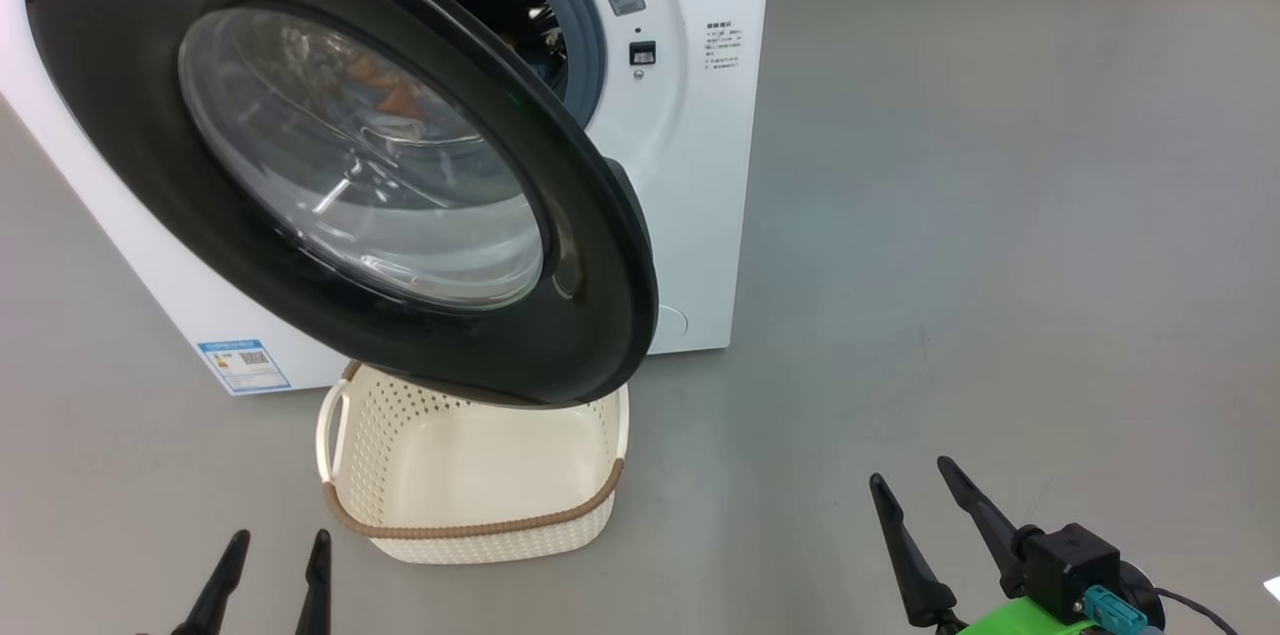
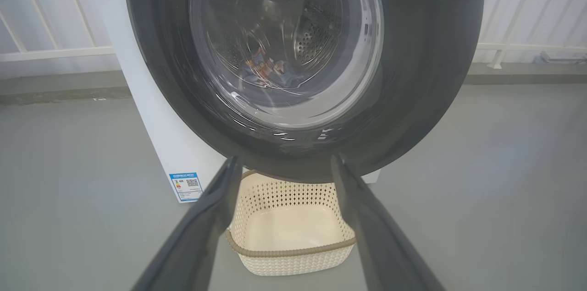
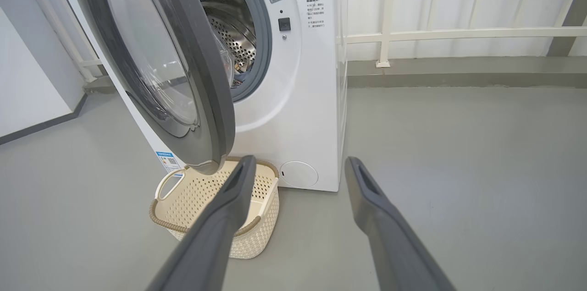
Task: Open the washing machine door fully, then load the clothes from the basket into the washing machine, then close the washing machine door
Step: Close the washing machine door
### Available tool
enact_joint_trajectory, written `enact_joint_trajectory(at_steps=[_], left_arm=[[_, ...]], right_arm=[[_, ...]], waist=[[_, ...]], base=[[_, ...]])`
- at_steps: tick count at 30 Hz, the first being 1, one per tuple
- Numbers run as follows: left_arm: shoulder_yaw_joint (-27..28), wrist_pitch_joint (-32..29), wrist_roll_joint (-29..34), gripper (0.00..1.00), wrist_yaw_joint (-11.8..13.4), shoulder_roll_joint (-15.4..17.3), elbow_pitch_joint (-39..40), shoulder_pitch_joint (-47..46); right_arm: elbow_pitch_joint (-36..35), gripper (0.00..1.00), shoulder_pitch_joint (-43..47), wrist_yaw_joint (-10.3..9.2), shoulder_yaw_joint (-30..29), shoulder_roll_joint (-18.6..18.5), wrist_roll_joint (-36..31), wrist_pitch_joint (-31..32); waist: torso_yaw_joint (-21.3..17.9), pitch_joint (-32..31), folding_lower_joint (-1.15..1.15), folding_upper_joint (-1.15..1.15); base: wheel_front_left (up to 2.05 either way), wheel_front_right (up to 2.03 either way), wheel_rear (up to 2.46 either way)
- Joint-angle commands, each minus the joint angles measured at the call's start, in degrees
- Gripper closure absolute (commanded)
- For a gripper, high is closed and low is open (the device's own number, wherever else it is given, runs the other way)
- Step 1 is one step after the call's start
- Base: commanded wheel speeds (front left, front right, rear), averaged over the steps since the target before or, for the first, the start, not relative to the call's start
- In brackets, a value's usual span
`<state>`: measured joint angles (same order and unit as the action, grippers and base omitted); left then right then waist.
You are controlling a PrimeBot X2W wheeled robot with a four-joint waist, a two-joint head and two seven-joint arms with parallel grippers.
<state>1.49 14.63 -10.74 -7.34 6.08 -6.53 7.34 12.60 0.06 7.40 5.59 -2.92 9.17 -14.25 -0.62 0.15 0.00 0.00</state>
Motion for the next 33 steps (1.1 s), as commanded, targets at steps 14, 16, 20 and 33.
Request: enact_joint_trajectory(at_steps=[14, 16, 20, 33], left_arm=[[2.2, 0.4, 0.1, 0.00, -0.1, 0.2, 2.8, -0.7], [2.6, 0.4, 0.3, 0.00, -0.1, -0.1, 3.1, -0.8], [2.7, 0.4, 0.3, 0.00, -0.1, -0.3, 3.4, -0.8], [1.3, 0.4, -0.1, 0.00, -0.1, -1.1, 3.1, -2.7]], right_arm=[[-3.7, 1.00, -0.7, 0.09, 1.0, 0.0, 2.6, -0.7], [-6.7, 1.00, -1.0, 0.09, 1.1, 0.0, 3.6, -0.7], [-14.4, 1.00, -2.7, 0.09, 2.4, 0.0, 4.6, -0.7], [-31.6, 1.00, -12.2, 0.09, 19.6, -5.4, 7.1, -0.7]], waist=[[0.3, 0.4, 0.00, 0.00], [0.3, 0.5, 0.00, 0.00], [0.3, 0.9, 0.00, 0.00], [3.3, 2.3, 0.00, 0.00]], base=[[0.00, 0.00, 0.00], [0.00, 0.00, 0.00], [0.00, 0.00, 0.00], [0.00, 0.00, 0.00]])
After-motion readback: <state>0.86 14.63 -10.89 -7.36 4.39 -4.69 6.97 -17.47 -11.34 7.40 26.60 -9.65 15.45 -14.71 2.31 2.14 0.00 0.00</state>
